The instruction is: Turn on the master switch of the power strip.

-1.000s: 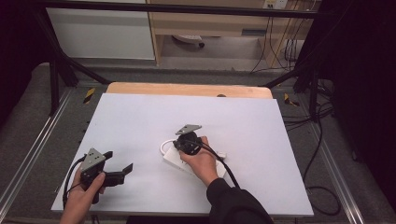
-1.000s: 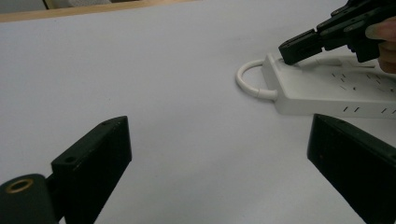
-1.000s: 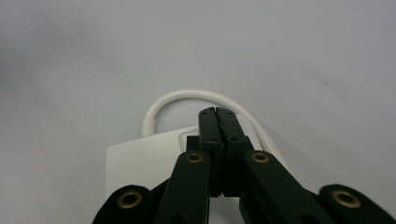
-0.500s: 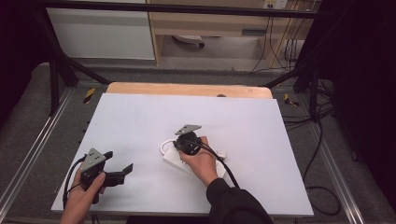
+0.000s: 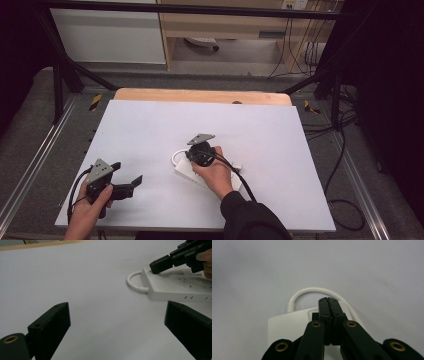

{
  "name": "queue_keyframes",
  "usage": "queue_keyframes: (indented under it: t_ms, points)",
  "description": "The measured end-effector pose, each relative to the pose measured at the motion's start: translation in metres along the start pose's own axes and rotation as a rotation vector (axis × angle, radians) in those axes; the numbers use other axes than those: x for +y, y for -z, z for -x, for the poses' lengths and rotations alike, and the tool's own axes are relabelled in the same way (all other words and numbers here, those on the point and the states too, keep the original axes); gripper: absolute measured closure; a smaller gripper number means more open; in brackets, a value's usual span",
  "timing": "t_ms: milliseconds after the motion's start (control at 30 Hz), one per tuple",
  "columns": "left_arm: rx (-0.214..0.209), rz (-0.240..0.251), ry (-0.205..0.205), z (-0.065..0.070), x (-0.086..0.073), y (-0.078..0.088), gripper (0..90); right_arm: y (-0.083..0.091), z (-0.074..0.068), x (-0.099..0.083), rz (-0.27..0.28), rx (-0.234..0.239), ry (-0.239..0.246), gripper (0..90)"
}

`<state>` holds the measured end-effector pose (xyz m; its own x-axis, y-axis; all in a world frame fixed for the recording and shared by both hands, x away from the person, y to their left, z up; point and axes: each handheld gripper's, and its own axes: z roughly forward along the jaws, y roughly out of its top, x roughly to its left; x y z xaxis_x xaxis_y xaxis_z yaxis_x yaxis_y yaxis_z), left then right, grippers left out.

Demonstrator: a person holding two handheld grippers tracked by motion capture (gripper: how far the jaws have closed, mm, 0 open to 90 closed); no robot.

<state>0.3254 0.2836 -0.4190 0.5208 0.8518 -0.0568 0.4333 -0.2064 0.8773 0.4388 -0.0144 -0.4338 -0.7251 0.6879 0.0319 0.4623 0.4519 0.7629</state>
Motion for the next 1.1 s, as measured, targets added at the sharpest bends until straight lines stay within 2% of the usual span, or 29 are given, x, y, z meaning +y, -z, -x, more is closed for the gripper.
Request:
queue_keyframes:
  t_ms: [1100]
  points:
    - [0.002,-0.006,-0.003,-0.0003,-0.0002,-0.0001,6.4,0.0,0.0004,0.0004,0.001,0.002,-0.009,90.0]
